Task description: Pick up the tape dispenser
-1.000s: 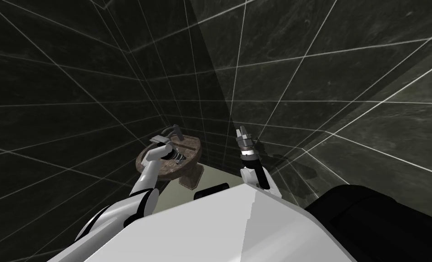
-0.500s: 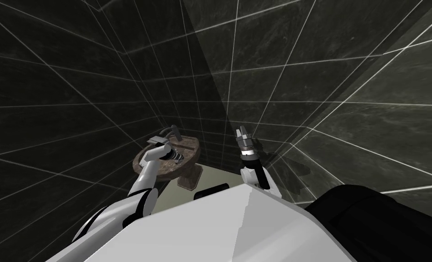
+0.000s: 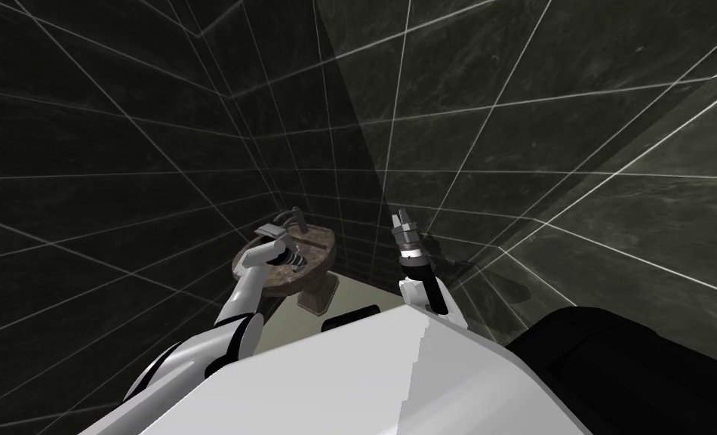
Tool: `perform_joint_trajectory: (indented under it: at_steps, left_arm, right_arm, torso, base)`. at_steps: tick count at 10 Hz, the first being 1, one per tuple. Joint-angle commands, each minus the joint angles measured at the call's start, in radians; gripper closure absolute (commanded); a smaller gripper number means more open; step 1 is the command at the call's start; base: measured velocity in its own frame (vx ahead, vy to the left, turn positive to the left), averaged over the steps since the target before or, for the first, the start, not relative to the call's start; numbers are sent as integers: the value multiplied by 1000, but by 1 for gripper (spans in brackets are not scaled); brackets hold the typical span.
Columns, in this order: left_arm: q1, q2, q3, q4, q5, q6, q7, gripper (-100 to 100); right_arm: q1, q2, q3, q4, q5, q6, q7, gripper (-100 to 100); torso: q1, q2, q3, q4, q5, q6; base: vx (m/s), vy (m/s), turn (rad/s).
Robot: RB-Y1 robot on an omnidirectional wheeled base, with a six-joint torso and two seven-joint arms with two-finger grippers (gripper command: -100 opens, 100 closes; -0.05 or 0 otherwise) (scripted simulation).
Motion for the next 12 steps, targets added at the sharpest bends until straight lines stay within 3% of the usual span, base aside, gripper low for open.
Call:
perform_joint_trajectory:
  at_steps: [1, 3, 4, 8, 10, 11, 12]
  left_arm:
    - [10, -11, -24, -36, 19, 28, -39, 100]
    - [15, -27, -57, -77, 41, 65, -84, 100]
    - [15, -27, -57, -77, 41, 65, -84, 100]
    - [25, -60, -125, -159, 84, 137, -175, 100]
    - [28, -68, -142, -180, 95, 155, -198, 100]
    - [24, -66, -135, -170, 88, 146, -182, 100]
    - [24, -66, -136, -171, 89, 150, -186, 0]
  right_arm:
    - [0, 0, 0, 0, 0, 0, 0, 0]
    - [0, 0, 0, 0, 0, 0, 0, 0]
    - [0, 0, 0, 0, 0, 0, 0, 0]
    - [0, 0, 0, 0, 0, 0, 0, 0]
    - [0, 0, 0, 0, 0, 0, 0, 0]
    - [0, 0, 0, 0, 0, 0, 0, 0]
    - [-1, 0, 0, 0, 0, 0, 0, 0]
  torso:
    - [0, 0, 0, 0, 0, 0]
    - [-2, -4, -2, -1, -1, 1]
    - [-2, -4, -2, -1, -1, 1]
    - [-1, -1, -1, 0, 0, 2]
    - [0, -1, -1, 0, 0, 2]
    - [1, 0, 0, 0, 0, 2]
    - [3, 2, 1, 1, 0, 3]
  base:
    - [170, -95, 472]
    - [158, -110, 439]
    - [82, -70, 301]
    - [107, -95, 405]
    - [77, -87, 317]
    - [36, -53, 80]
    - [6, -10, -13]
